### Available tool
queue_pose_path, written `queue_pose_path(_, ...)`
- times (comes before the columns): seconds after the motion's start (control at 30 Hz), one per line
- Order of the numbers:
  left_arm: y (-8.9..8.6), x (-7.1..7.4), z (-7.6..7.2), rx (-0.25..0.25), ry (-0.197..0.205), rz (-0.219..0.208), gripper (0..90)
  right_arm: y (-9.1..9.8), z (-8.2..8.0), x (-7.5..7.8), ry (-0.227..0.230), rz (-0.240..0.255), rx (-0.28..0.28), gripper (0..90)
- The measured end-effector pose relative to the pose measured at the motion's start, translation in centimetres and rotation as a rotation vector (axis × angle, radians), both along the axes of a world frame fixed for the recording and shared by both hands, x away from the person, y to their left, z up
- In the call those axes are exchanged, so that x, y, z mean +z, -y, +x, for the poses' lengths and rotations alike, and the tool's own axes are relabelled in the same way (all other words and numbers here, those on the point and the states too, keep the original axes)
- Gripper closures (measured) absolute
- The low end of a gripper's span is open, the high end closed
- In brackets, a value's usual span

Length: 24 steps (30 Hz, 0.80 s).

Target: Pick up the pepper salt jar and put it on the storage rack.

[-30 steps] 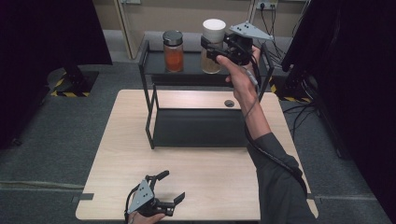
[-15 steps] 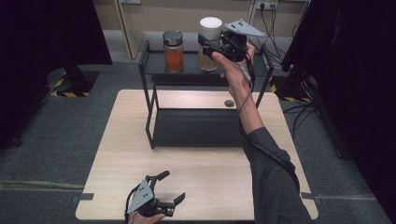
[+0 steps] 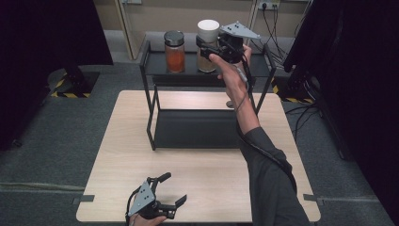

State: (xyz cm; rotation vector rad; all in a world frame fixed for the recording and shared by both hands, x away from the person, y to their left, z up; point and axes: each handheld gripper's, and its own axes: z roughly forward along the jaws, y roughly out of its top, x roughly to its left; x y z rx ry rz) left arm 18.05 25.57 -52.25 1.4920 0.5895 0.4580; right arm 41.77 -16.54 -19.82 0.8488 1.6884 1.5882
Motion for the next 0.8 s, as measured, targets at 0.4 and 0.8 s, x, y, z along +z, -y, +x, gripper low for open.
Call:
queue_pose_path(0.4,0.1,0.0,0.0,-0.001,0.001,0.002,5.8,0.4,0.3,-0.6,-0.004,0.015,-0.003,34.7)
queue_pose_path(0.8,0.1,0.0,-0.1,-0.002,0.006,0.005,5.8,1.8,-0.2,-0.5,-0.019,0.040,0.005,12.4)
